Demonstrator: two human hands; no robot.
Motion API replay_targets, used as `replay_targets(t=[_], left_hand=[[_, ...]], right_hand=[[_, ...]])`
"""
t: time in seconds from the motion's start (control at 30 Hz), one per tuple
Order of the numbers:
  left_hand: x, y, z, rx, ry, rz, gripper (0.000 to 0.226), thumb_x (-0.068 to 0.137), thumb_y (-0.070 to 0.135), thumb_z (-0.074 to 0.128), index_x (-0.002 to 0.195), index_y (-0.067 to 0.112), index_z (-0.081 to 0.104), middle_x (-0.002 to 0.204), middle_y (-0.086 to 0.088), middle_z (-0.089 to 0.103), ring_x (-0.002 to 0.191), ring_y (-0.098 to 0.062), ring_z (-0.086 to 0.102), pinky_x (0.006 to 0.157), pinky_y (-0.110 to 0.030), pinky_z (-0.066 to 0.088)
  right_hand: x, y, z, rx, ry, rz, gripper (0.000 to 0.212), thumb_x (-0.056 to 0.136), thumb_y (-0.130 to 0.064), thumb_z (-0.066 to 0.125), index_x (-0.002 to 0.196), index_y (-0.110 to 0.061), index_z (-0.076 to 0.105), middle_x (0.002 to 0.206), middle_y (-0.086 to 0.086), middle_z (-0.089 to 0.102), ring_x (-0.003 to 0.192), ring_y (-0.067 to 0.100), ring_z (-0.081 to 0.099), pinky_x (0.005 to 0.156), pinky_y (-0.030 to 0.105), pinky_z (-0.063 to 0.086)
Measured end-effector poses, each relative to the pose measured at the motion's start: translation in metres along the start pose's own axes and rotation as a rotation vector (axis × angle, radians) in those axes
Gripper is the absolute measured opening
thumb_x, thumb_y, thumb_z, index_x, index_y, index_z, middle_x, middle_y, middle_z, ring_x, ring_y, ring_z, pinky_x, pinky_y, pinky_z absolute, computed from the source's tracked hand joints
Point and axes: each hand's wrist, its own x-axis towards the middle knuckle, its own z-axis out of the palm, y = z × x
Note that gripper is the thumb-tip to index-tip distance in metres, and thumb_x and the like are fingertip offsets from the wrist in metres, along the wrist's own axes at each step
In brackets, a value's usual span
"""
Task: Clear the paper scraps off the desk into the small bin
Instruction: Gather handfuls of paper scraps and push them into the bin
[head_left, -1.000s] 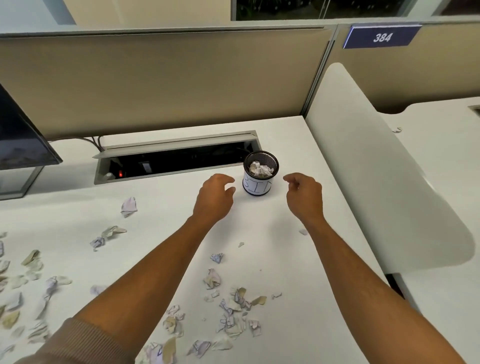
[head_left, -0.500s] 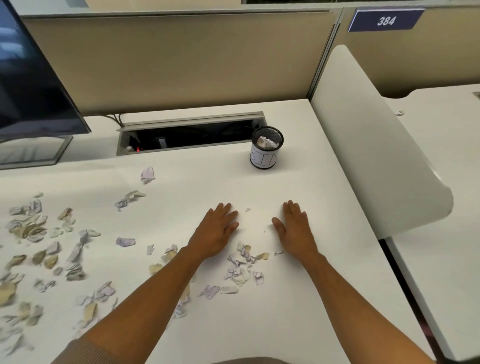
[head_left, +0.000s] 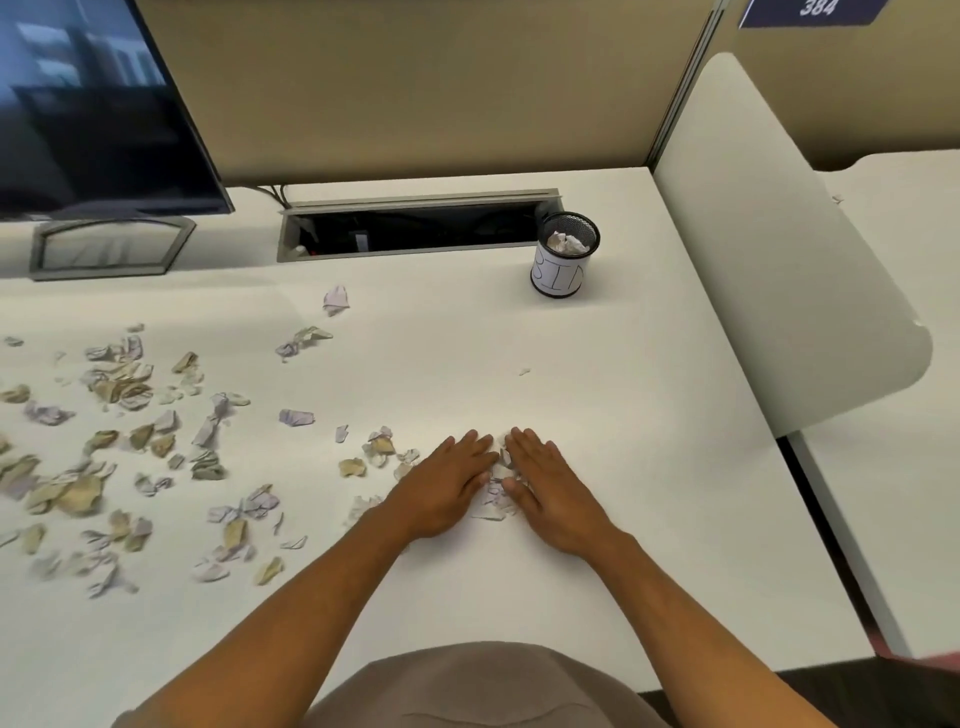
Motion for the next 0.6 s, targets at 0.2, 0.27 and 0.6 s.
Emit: replay_targets(t=[0.2, 0.27, 0.6], left_hand=[[-0.031, -0.018, -0.019, -0.079, 0.278, -0.147, 0.071, 0.087, 0.062, 0.027, 0.141, 0.019, 0.046, 0.155, -0.002, 0.032, 0.147, -0.017, 0.015, 0.12, -0.038, 0.013], [-0.044, -0.033, -0.018, -0.055, 0.355, -0.259, 0.078, 0.083, 0.068, 0.033, 0.143, 0.02, 0.042, 0.157, -0.003, 0.027, 0.148, -0.018, 0.013, 0.12, -0.039, 0.012], [-0.068, -0.037, 0.002, -0.005, 0.237, -0.205, 0.103, 0.072, 0.086, 0.031, 0.152, 0.021, 0.02, 0.161, 0.002, 0.013, 0.149, -0.015, 0.002, 0.12, -0.036, 0.001]], right_hand=[[-0.014, 0.007, -0.009, -0.081, 0.271, 0.208, 0.082, 0.09, -0.066, 0.031, 0.152, -0.014, 0.019, 0.159, -0.002, 0.015, 0.148, 0.012, 0.004, 0.118, 0.026, 0.005], [-0.019, 0.006, -0.006, -0.079, 0.211, 0.277, 0.087, 0.089, -0.069, 0.033, 0.153, -0.014, 0.01, 0.161, -0.001, 0.005, 0.148, 0.013, -0.002, 0.119, 0.027, 0.001], [-0.011, -0.025, 0.035, -0.186, 0.071, 0.158, 0.096, 0.082, -0.076, 0.017, 0.153, -0.013, 0.001, 0.161, 0.0, -0.006, 0.147, 0.012, -0.013, 0.119, 0.038, -0.011]])
